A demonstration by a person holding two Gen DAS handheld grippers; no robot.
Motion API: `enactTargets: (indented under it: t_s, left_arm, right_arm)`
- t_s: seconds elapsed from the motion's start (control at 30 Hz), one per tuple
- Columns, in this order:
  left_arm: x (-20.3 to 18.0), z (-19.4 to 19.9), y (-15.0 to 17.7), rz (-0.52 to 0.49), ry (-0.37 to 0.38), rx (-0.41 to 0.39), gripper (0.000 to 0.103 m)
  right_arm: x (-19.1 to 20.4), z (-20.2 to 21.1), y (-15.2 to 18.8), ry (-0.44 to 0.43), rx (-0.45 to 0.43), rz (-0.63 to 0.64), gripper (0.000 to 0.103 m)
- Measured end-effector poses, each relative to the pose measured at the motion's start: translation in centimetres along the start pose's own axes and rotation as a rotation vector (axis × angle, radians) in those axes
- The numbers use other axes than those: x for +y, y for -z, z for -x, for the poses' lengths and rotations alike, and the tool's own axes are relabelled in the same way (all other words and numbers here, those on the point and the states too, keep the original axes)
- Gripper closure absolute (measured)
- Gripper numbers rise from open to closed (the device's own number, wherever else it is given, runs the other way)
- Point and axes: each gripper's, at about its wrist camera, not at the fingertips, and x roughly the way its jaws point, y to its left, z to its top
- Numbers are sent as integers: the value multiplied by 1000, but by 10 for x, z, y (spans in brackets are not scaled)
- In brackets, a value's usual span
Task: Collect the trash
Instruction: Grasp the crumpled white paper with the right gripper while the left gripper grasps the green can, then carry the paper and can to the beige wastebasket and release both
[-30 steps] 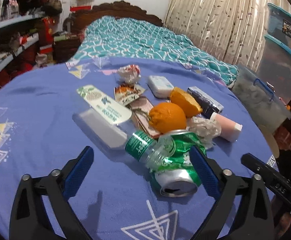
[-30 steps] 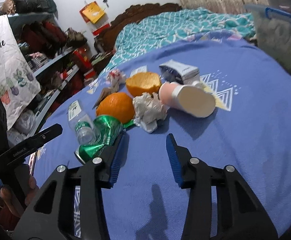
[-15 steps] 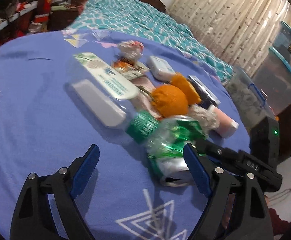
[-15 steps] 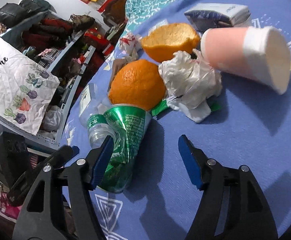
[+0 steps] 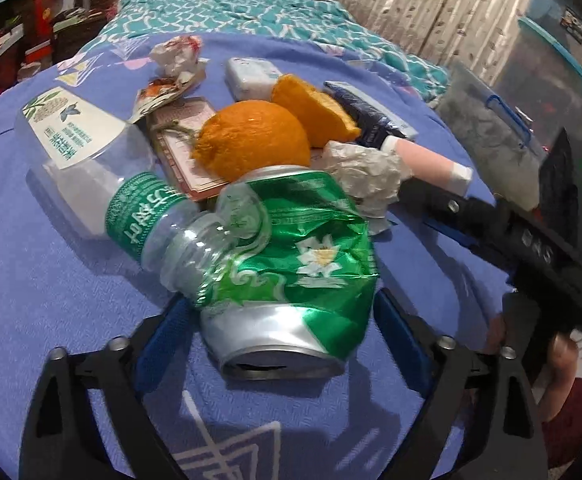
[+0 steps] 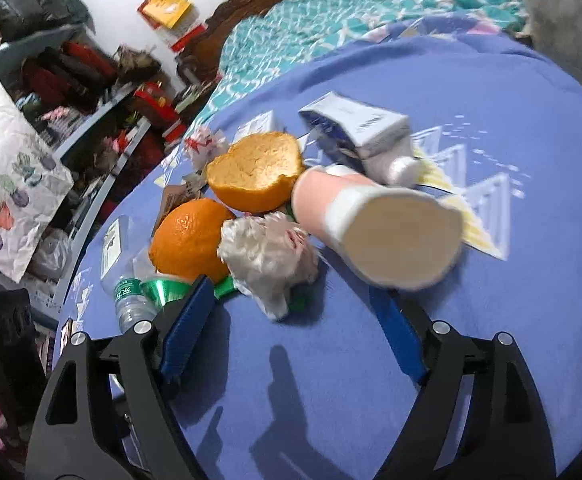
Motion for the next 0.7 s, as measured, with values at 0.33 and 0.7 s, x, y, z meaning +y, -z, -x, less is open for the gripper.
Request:
enactTargets:
  t_s: [0.33,0.7]
  left_arm:
    - [2,19,21,-47,39,3,19]
    - [-66,14,38,-282,115,41,18]
  right_arm:
    - [-13,21,14,-107,-2,16,60]
    - [-70,85,65,-154,-88,-99,60]
